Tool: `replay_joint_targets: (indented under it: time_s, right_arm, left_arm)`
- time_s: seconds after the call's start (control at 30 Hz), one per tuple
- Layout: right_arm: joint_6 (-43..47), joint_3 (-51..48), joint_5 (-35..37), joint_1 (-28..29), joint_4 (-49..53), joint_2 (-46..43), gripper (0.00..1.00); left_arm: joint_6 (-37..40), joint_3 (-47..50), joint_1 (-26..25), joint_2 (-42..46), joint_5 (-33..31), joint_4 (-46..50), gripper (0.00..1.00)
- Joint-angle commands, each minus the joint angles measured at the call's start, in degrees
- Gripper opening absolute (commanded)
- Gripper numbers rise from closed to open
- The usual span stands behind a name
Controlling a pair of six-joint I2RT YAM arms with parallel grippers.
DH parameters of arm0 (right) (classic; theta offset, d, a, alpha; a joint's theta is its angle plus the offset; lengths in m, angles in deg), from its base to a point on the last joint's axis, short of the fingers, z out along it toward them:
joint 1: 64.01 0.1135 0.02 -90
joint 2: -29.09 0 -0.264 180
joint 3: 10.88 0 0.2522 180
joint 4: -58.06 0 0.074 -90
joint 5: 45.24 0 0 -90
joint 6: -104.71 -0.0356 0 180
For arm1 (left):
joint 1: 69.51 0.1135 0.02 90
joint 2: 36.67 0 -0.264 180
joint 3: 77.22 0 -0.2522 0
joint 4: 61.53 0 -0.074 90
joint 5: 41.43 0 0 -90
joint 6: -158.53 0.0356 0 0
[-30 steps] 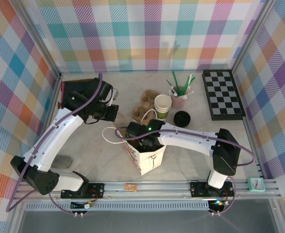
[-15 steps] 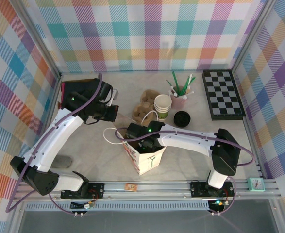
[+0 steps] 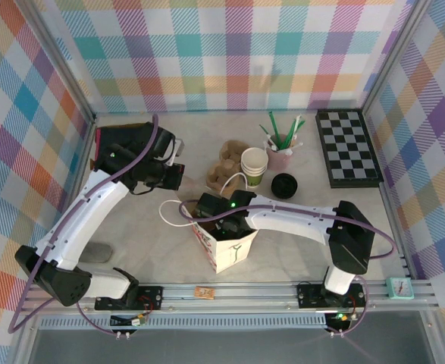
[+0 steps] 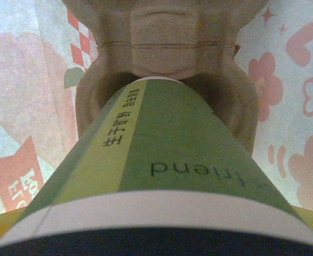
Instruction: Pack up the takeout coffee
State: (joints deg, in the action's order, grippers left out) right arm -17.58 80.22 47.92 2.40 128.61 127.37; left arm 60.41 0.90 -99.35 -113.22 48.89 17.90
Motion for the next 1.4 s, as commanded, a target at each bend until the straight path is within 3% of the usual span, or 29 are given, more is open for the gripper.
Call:
replay_joint_targets:
  time_s: [0.0,1.37]
  right_arm:
    - [-1.3,-3.6,-1.2,0.6,3.4,4.2,0.35]
    - [-1.1,-3.9,-1.3,0.3,-1.1,10.8,0.36]
  left_arm:
    - [-0.7,0.2,1.3,2.2,-3.6,-3.3,0.00]
    - [-1.0,1.2,1.3,3.5,-3.3,-4.1,0.00]
